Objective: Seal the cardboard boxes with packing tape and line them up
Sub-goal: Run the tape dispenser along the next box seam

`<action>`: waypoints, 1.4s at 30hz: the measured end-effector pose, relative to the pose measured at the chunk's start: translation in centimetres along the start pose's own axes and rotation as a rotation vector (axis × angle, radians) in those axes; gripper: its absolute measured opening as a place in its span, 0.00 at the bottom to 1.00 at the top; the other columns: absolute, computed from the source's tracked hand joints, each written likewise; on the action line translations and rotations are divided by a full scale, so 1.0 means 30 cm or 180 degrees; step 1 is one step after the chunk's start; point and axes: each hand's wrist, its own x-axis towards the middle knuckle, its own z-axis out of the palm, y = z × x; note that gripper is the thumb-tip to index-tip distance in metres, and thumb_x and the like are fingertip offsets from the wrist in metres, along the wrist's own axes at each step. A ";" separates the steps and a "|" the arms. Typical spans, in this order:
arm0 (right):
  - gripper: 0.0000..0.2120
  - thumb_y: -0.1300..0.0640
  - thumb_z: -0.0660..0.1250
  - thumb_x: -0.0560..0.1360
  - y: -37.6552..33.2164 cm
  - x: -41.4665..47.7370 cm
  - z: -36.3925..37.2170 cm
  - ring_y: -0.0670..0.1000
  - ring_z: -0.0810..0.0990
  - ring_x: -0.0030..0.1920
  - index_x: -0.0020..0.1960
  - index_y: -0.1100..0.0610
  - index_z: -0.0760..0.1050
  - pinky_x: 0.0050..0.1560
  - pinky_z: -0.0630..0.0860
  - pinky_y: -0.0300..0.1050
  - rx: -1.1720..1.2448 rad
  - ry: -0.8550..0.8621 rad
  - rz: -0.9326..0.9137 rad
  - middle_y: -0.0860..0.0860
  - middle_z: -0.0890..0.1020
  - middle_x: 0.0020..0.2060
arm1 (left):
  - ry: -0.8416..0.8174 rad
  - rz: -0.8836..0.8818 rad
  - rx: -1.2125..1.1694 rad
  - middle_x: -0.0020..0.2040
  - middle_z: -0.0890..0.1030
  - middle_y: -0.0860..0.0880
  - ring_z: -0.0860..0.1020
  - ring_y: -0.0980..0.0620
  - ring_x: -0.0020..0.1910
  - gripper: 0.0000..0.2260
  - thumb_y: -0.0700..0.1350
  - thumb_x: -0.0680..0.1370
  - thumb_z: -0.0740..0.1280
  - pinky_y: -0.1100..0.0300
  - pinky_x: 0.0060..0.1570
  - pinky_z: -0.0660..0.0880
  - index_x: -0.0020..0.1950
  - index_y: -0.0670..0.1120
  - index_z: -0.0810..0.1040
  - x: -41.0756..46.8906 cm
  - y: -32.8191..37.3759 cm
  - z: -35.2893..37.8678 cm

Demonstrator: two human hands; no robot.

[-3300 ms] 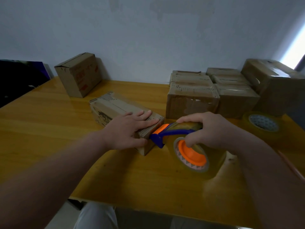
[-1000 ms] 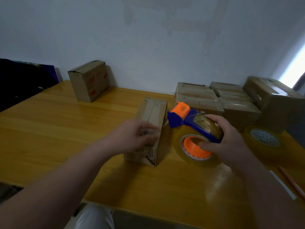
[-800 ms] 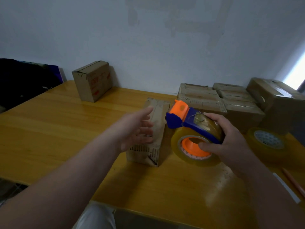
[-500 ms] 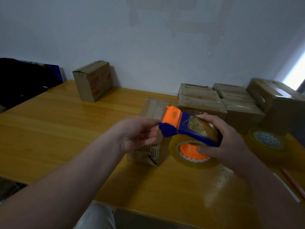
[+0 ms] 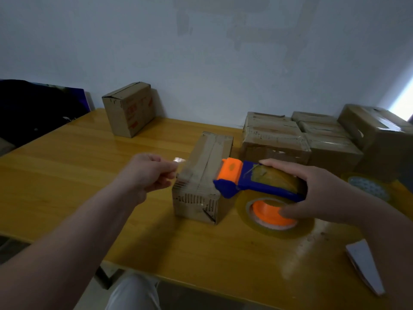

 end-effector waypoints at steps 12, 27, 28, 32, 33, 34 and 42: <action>0.41 0.61 0.76 0.67 0.069 -0.028 -0.002 0.51 0.82 0.43 0.60 0.22 0.61 0.43 0.80 0.52 -0.0306 0.0095 -0.0055 0.39 0.79 0.51 | 0.0633 0.0258 0.0051 0.28 0.75 0.47 0.70 0.53 0.26 0.12 0.43 0.73 0.72 0.59 0.33 0.74 0.34 0.40 0.74 0.027 -0.151 -0.024; 0.39 0.67 0.72 0.69 0.044 0.004 0.084 0.38 0.78 0.32 0.67 0.34 0.61 0.31 0.72 0.32 -0.0167 -0.0060 0.0171 0.42 0.75 0.45 | 0.0299 -0.0196 -0.0054 0.29 0.73 0.48 0.68 0.52 0.27 0.12 0.45 0.78 0.67 0.63 0.25 0.70 0.37 0.41 0.74 0.017 -0.231 0.013; 0.39 0.67 0.72 0.69 0.044 0.003 0.086 0.38 0.78 0.32 0.66 0.34 0.61 0.31 0.72 0.32 -0.0162 -0.0039 0.0175 0.42 0.75 0.45 | 0.0274 -0.0205 -0.0027 0.29 0.73 0.47 0.69 0.52 0.27 0.12 0.45 0.79 0.66 0.63 0.26 0.70 0.37 0.42 0.74 0.014 -0.231 0.017; 0.39 0.66 0.72 0.69 0.044 0.006 0.096 0.38 0.78 0.34 0.66 0.33 0.60 0.31 0.73 0.32 -0.0159 0.0033 0.0217 0.41 0.74 0.47 | 0.0193 -0.0121 0.0328 0.27 0.73 0.46 0.69 0.50 0.26 0.12 0.46 0.80 0.63 0.61 0.27 0.65 0.39 0.43 0.74 0.014 -0.240 0.024; 0.39 0.66 0.72 0.69 0.047 0.007 0.098 0.38 0.78 0.34 0.66 0.33 0.61 0.31 0.72 0.32 -0.0134 0.0047 0.0235 0.41 0.74 0.48 | 0.0141 -0.0144 0.0438 0.26 0.73 0.46 0.69 0.50 0.25 0.11 0.46 0.81 0.62 0.61 0.26 0.64 0.40 0.43 0.73 0.009 -0.243 0.022; 0.39 0.66 0.72 0.69 0.049 0.008 0.099 0.38 0.78 0.34 0.66 0.32 0.61 0.31 0.72 0.32 -0.0099 0.0062 0.0246 0.41 0.74 0.49 | 0.0067 -0.0201 0.0487 0.26 0.74 0.46 0.69 0.49 0.25 0.11 0.45 0.81 0.63 0.61 0.26 0.64 0.40 0.43 0.73 0.005 -0.244 0.021; 0.39 0.69 0.72 0.67 0.052 0.002 0.114 0.33 0.77 0.36 0.65 0.34 0.63 0.31 0.71 0.30 0.0053 0.0233 0.0166 0.39 0.74 0.48 | 0.0267 0.0450 -0.0278 0.52 0.81 0.54 0.78 0.58 0.51 0.09 0.47 0.82 0.59 0.63 0.50 0.72 0.55 0.50 0.78 -0.059 -0.204 0.045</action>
